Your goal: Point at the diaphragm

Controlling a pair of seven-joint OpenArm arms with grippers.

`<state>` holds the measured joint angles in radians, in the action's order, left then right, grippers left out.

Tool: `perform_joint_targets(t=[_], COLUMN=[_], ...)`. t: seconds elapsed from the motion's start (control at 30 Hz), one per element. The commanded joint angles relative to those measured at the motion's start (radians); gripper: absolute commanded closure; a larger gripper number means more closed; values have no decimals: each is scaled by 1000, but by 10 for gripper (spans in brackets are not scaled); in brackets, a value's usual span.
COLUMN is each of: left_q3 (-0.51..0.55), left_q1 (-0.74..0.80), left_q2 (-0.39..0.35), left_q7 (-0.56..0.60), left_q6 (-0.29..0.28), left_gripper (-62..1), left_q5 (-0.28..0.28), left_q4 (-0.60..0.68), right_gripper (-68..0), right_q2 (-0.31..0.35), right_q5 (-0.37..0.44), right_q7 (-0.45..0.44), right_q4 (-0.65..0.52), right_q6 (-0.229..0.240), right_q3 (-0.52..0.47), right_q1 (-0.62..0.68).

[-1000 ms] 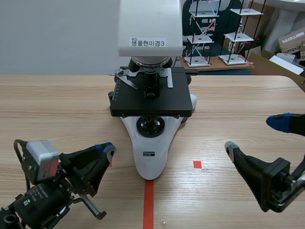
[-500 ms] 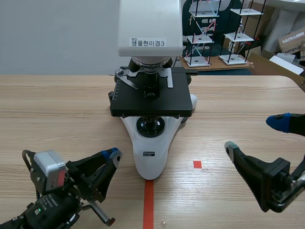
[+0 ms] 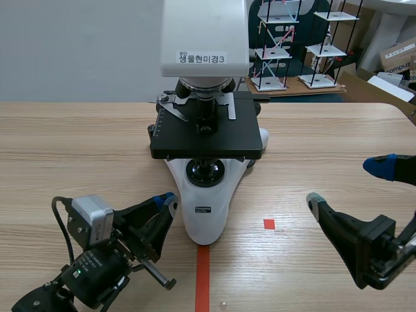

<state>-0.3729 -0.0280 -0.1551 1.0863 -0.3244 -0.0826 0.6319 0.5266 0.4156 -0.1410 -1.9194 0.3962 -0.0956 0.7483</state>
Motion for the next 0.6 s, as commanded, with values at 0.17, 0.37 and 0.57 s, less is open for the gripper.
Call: perform_joint_targets(t=[0.17, 0.37, 0.57], left_q3=[1, 1, 1], left_q1=[-3, -3, -3], left_q2=[5, 5, 5], left_q7=[51, 84, 85], left_q6=[1, 1, 1], left_gripper=[-43, -43, -43], left_q5=[3, 3, 3], left_q4=[3, 3, 3], right_gripper=[-578, -578, -578], right_q2=[11, 11, 11], right_q5=[8, 8, 8], right_q7=[-12, -12, -12], right_q4=[-14, -14, -14], right_q6=[-7, -7, -7], right_q3=[-2, -2, -2], right_q1=[0, 0, 0])
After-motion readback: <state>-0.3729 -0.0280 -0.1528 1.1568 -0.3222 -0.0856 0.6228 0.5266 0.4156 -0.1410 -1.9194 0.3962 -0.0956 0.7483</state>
